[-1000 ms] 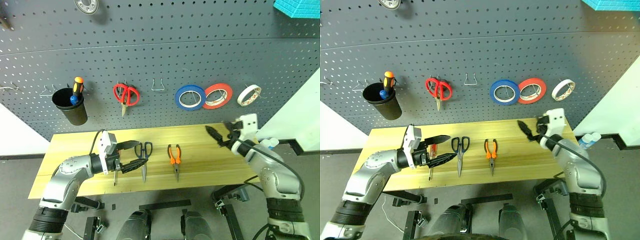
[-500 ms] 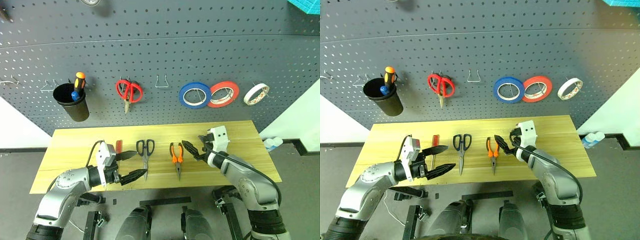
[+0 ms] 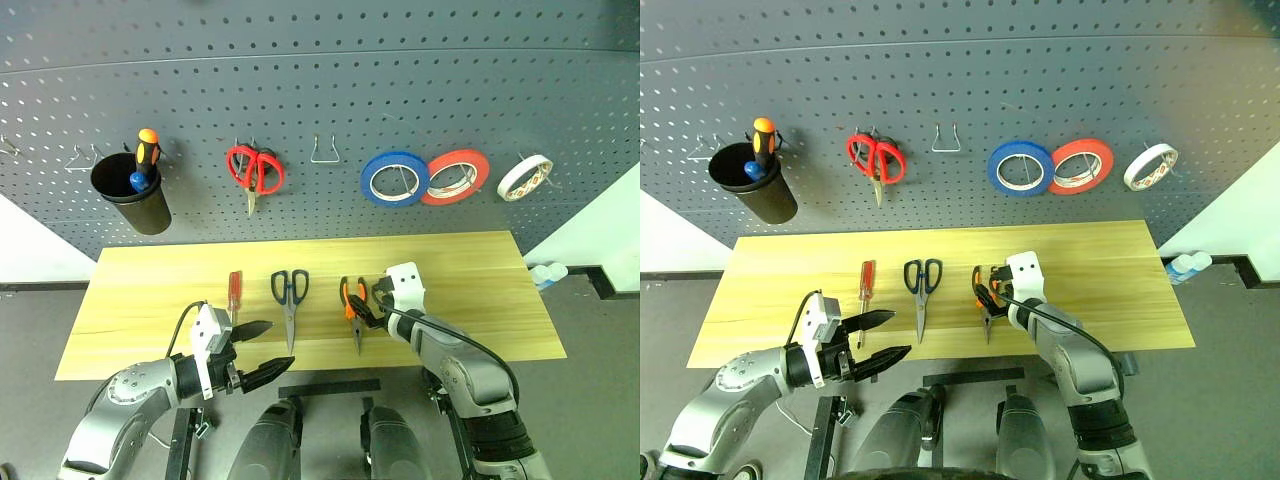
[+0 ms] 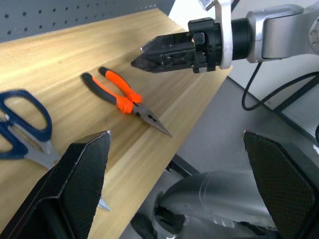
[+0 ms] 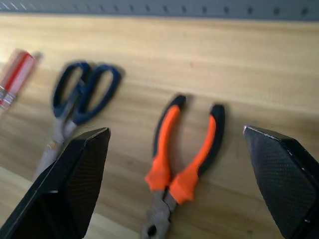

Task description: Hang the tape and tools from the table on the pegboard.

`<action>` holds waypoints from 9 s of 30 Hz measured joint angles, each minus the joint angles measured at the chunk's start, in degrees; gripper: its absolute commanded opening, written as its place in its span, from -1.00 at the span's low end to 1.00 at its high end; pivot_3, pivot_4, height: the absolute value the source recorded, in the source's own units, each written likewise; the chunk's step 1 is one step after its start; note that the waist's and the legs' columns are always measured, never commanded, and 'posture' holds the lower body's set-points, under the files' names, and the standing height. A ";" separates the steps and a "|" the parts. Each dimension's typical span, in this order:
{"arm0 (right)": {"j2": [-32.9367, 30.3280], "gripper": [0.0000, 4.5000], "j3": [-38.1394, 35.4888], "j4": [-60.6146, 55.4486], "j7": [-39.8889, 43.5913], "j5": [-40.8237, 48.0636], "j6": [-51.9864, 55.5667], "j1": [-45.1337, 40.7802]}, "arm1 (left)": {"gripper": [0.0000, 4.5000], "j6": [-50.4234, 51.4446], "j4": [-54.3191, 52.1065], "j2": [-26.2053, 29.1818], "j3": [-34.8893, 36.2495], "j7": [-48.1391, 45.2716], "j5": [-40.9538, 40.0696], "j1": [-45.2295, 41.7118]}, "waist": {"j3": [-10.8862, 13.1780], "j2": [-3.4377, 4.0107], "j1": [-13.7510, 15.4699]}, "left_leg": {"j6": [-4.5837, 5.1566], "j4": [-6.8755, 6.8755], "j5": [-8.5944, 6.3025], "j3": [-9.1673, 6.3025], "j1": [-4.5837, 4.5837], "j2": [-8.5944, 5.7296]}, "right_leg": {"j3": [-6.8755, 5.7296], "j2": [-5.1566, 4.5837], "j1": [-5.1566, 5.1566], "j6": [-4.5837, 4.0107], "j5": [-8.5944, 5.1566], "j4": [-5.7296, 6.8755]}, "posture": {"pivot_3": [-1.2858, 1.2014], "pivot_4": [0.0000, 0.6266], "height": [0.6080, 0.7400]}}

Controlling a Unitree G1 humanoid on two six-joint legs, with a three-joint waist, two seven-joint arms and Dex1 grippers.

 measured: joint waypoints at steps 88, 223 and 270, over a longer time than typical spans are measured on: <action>13.72 0.99 5.74 3.47 -14.61 -15.69 6.14 -5.70 | 0.96 1.35 -15.18 -2.30 -4.15 10.01 -0.21 14.67 | 7.09 -0.47 1.45 | -0.14 -0.08 0.07 0.02 -1.83 0.08 | -0.05 0.03 -1.83 -0.03 0.03 0.06 | 0.19 0.41 0.97; 8.72 -0.05 -4.16 4.04 5.75 2.92 -22.21 -29.20 | 0.96 -3.09 11.75 -5.10 -5.59 -1.18 4.33 -13.52 | 2.30 -0.78 -2.04 | -1.18 0.71 1.08 -0.04 -1.60 0.18 | -0.28 0.38 -1.98 -0.36 0.30 2.00 | 0.06 -0.28 0.97; 17.72 -0.05 -7.21 41.71 -2.78 -4.74 -50.54 -57.03 | 0.96 -3.77 9.52 -6.99 -6.53 0.26 5.51 -9.83 | 2.28 -0.73 -1.81 | -1.74 0.79 1.68 -0.10 -1.58 1.46 | -0.11 1.78 -2.28 -1.38 1.42 2.14 | 0.11 -0.28 0.97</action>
